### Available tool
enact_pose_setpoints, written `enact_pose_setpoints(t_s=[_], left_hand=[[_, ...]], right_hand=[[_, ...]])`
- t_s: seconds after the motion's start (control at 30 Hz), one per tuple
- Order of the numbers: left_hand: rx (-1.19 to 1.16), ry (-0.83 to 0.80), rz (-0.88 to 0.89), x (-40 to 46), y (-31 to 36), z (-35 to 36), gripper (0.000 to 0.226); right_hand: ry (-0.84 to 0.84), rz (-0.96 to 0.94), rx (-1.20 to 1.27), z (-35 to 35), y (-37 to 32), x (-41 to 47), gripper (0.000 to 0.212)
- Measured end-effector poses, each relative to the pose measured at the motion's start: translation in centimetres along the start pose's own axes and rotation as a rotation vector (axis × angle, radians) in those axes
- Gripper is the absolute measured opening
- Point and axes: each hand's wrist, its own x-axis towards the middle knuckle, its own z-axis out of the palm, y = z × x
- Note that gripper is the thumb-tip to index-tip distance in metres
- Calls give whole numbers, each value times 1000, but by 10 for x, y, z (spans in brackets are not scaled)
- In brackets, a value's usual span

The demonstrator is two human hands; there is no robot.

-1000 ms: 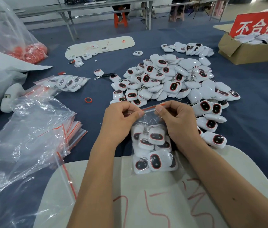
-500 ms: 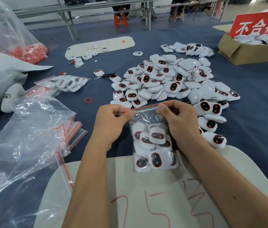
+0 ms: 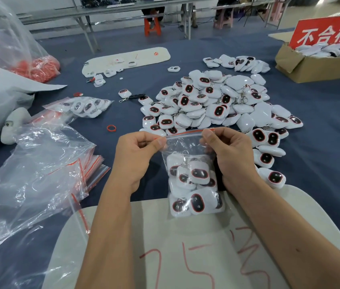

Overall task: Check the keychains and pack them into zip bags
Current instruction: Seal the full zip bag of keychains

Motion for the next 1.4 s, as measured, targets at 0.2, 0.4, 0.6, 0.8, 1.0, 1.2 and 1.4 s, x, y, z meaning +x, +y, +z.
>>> enact_pose_setpoints(t_s=[0.2, 0.4, 0.6, 0.8, 1.0, 1.2, 1.4], left_hand=[[-232, 113, 10, 2, -1, 0, 12], [-515, 355, -30, 4, 10, 6, 27], [-564, 541, -123, 4, 16, -4, 31], [-33, 478, -342, 11, 7, -32, 35], [86, 451, -328, 44, 33, -59, 44], [287, 592, -275, 78, 34, -95, 42], [209, 769, -148, 67, 45, -112, 20]], right_hand=[[-247, -130, -374, -1, 0, -3, 31], [-585, -60, -285, 5, -7, -14, 43], [-686, 66, -132, 23, -3, -19, 63], [-520, 161, -31, 72, -3, 5, 33], [-430, 217, -15, 166, -2, 53, 12], [-445, 187, 109, 210, -10, 69, 49], [-593, -271, -580, 198, -3, -2, 8]])
